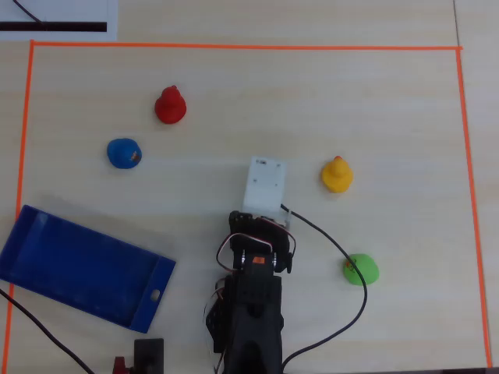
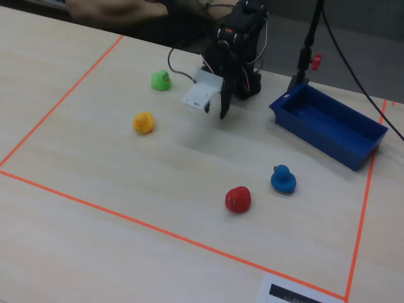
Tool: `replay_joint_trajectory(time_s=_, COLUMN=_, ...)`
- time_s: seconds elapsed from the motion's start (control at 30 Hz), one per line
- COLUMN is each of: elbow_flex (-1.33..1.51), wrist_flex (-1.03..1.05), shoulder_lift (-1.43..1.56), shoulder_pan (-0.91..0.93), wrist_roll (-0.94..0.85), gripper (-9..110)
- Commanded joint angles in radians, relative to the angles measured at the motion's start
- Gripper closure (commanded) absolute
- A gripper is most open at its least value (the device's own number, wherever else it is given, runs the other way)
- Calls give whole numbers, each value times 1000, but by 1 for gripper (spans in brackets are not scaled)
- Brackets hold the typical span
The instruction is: Grasp green duck and put it into box.
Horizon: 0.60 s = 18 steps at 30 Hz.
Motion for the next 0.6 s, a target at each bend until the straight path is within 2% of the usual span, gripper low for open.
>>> replay_joint_trajectory(time_s=0.0, elbow_flex=-440, wrist_flex=-18, shoulder_lift=-210, shoulder_pan=193, wrist_roll=64, gripper=89)
replay_joint_trajectory(time_s=0.2, elbow_flex=-907, wrist_flex=147, shoulder_lift=-503, shoulder_pan=495, wrist_roll=81, gripper=92)
replay_joint_trajectory(time_s=0.33, elbow_flex=-1143, wrist_flex=301, shoulder_lift=-632, shoulder_pan=704, wrist_roll=-9, gripper=95)
replay_joint_trajectory(time_s=0.43, elbow_flex=-1232, wrist_flex=357, shoulder_lift=-684, shoulder_pan=848, wrist_roll=-48, gripper=97)
replay_joint_trajectory(time_s=0.57, elbow_flex=-1230, wrist_flex=379, shoulder_lift=-716, shoulder_pan=1042, wrist_roll=-153, gripper=93)
